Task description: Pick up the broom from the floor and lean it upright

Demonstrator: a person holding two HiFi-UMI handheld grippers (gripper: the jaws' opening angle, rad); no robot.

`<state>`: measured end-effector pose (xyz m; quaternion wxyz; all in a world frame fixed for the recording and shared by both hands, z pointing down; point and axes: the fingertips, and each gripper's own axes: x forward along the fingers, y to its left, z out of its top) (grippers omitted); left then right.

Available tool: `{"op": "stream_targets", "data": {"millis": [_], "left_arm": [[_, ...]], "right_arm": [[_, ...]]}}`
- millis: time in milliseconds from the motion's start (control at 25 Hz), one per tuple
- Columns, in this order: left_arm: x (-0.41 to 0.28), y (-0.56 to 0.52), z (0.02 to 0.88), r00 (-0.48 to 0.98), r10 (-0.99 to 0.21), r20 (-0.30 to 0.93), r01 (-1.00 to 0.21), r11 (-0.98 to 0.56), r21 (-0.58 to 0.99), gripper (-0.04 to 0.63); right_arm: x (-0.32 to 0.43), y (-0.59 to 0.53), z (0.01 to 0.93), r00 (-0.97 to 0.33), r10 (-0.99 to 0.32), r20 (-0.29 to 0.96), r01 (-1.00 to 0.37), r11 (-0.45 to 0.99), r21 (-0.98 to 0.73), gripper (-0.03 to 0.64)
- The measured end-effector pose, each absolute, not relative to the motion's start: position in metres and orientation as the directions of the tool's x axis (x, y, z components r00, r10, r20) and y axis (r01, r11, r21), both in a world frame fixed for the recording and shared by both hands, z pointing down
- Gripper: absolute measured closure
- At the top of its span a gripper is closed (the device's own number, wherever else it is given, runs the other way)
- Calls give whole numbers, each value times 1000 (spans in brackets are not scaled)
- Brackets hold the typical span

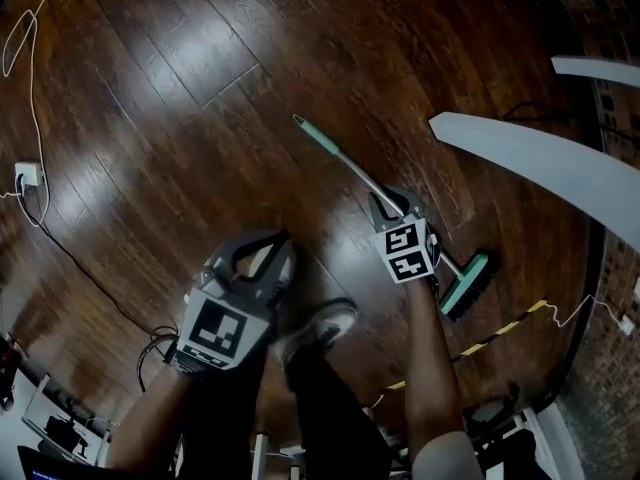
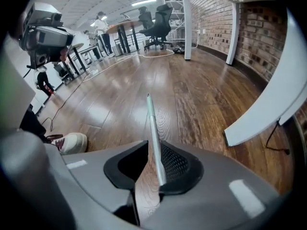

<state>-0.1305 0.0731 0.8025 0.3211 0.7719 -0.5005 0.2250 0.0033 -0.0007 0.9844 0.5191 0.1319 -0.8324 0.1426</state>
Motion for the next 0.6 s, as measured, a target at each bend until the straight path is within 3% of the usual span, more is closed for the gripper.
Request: {"op": "stream_targets", "data": {"millis": [280, 600], "left_arm": [[-132, 82, 821, 402, -618, 676, -915, -301, 268, 595], [-135, 92, 842, 389, -613, 687, -921, -255, 294, 595]], "right_arm": [[5, 10, 1026, -329, -43, 944, -250, 967, -43, 520], [-1, 6, 1058, -285, -28, 958, -239, 970, -43, 520]]}}
